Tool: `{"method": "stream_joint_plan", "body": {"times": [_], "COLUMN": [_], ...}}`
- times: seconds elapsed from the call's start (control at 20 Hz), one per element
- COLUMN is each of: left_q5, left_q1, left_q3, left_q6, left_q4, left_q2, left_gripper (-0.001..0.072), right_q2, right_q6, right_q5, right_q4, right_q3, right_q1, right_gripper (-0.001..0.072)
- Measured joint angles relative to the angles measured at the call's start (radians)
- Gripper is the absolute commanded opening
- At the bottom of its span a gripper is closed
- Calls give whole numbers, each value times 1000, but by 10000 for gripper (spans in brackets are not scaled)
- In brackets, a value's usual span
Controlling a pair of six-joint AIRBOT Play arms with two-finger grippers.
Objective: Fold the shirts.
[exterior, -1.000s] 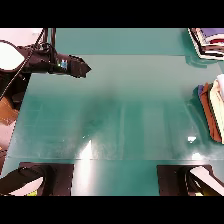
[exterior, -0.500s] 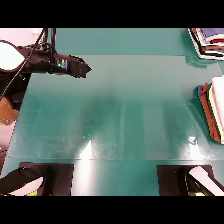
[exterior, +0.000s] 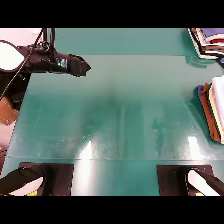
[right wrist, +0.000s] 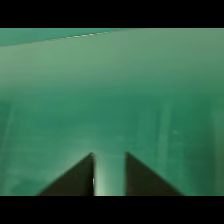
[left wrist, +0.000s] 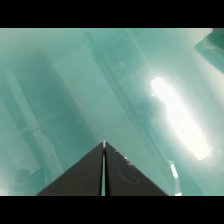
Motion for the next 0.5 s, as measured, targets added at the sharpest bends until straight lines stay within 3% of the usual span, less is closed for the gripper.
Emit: {"method": "stream_joint_plan", "body": {"times": [0.5], "left_q5": [7], "left_q1": [0], "left_q3": [0], "left_q6": [0], "left_q4": [-1], "left_q2": [0], "left_gripper": [27], "right_q2": [-10], "right_q6": [-1], "right_q5": [-19], "right_q4": [6], "right_q3": [3], "right_q1": [172], "right_gripper": [15]}}
